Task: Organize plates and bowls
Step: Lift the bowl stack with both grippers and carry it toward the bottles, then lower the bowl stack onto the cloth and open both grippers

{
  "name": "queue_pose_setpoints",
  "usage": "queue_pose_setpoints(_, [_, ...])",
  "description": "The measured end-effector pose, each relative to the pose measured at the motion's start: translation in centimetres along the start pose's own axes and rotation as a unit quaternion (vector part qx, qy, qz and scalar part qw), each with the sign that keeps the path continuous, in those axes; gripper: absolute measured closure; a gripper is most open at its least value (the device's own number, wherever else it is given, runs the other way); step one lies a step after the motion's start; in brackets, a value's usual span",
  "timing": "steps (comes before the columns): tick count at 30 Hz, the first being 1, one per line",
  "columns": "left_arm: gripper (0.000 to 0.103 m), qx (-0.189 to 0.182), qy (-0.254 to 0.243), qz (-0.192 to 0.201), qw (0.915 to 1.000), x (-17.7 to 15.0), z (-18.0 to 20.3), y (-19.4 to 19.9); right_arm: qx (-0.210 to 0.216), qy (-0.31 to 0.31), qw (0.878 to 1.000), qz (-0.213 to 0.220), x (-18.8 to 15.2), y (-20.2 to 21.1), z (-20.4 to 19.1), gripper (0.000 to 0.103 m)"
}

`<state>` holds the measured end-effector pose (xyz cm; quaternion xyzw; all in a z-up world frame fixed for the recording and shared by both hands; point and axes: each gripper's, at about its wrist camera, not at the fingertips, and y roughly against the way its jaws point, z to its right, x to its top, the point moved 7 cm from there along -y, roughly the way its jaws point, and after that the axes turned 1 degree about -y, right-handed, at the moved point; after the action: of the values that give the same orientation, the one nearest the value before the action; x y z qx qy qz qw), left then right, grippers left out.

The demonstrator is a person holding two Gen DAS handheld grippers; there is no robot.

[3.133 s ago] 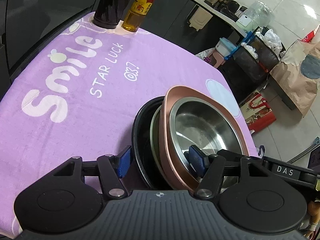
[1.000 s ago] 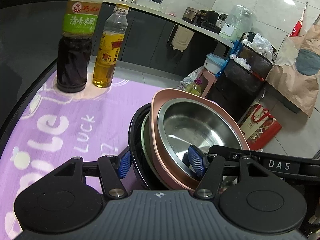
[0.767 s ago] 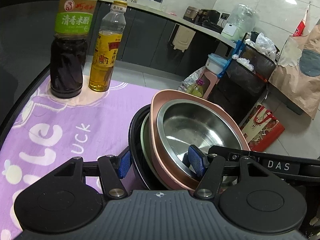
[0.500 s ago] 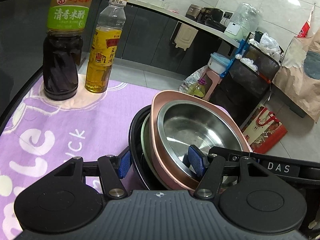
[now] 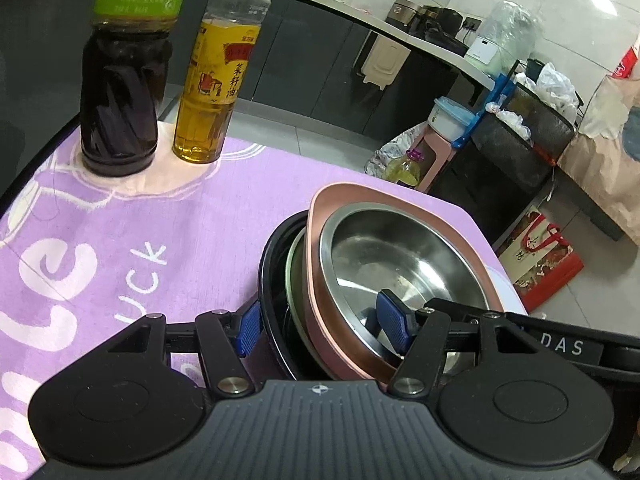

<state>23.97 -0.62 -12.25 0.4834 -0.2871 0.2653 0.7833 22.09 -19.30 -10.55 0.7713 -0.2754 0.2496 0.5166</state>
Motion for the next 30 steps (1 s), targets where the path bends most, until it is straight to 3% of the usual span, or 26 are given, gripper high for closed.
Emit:
queue_pose_setpoints(8, [0.046, -0.01, 0.026, -0.007, 0.9996, -0.1, -0.7, 0.1, 0.011, -0.019, 1.0, 0.005, -0.1, 0.1, 0.7, 0.05])
queue_pose_setpoints(15, [0.048, -0.01, 0.047, -0.019, 0.9987, 0.1, -0.8, 0.2, -0.009, 0.032, 0.998, 0.049, 0.1, 1.4, -0.2, 0.05])
queue_pose_setpoints(23, [0.048, -0.009, 0.076, -0.038, 0.9963, -0.2, -1.3, 0.4, -0.002, 0.023, 0.999, 0.044, 0.0, 1.5, 0.1, 0.05])
queue_pose_setpoints(30, [0.048, 0.022, 0.078, 0.009, 0.9967, 0.3, -2.1, 2.9, 0.003, 0.018, 0.999, 0.045, -0.1, 1.9, 0.3, 0.05])
